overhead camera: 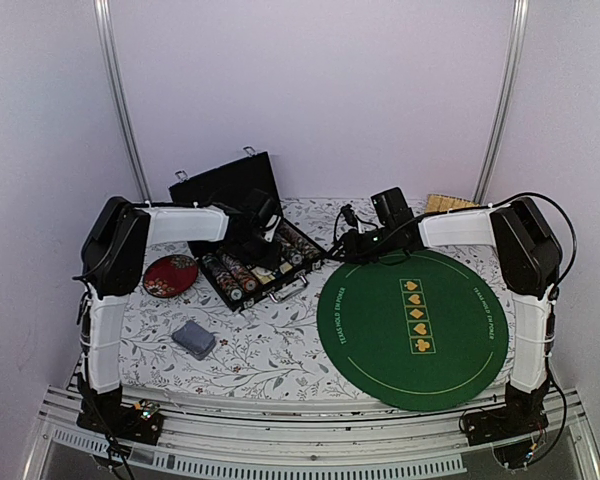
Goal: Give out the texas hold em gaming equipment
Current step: Adjust the dealer button and the poker case.
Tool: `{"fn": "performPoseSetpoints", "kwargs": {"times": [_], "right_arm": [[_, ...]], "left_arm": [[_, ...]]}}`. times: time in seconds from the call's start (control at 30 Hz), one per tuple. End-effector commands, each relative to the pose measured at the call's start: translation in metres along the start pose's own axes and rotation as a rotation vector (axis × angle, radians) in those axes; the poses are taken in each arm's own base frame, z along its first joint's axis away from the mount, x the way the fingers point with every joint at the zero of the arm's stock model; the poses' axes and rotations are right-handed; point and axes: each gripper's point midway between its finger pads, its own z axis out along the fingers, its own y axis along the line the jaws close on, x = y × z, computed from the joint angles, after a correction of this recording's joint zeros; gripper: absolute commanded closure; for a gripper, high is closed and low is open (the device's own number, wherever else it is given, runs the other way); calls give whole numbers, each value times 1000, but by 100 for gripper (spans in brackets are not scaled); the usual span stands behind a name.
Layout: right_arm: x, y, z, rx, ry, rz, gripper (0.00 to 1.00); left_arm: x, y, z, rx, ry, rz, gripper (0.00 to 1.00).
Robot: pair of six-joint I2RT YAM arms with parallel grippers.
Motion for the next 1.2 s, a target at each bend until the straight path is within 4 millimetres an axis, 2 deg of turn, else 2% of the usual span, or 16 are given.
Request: {"fn": "performPoseSetpoints", "kwargs": {"times": [0.0,0.13,0.27,0.33,0.4,0.53,0.67,0.73,0.93,1.1,1.17], "right_arm": [[-22,19,-15,-10,-52,-47,71],[-23,18,-16,-9,-54,-47,71],[-21,17,-16,1,-52,-46,71],[-20,16,-16,1,-49,-46,71],[-20,16,-15,-2,-49,-46,71],[-20,17,-14,-11,-51,-42,71],[-20,18,-13,-18,-51,-36,71],[-19,17,-14,-17,-50,-34,71],[-18,15,-14,-11,-48,-36,71],[-17,15,-12,-14,-46,-32,71],[-17,15,-12,-14,-48,-32,71]], "left_arm": [[-26,-4,7,36,-58,25,70],[-27,-3,16,39,-43,24,70],[-17,-5,21,55,-10,21,69],[-14,-6,20,64,-2,22,65],[-11,-7,19,71,7,24,57],[-13,-7,16,73,3,27,31],[-24,-7,4,74,-27,36,20],[-26,-4,-1,70,-33,40,19],[-12,9,-3,86,-14,23,20],[-12,5,-8,120,-32,28,21],[-14,3,-9,130,-45,34,25]]}}
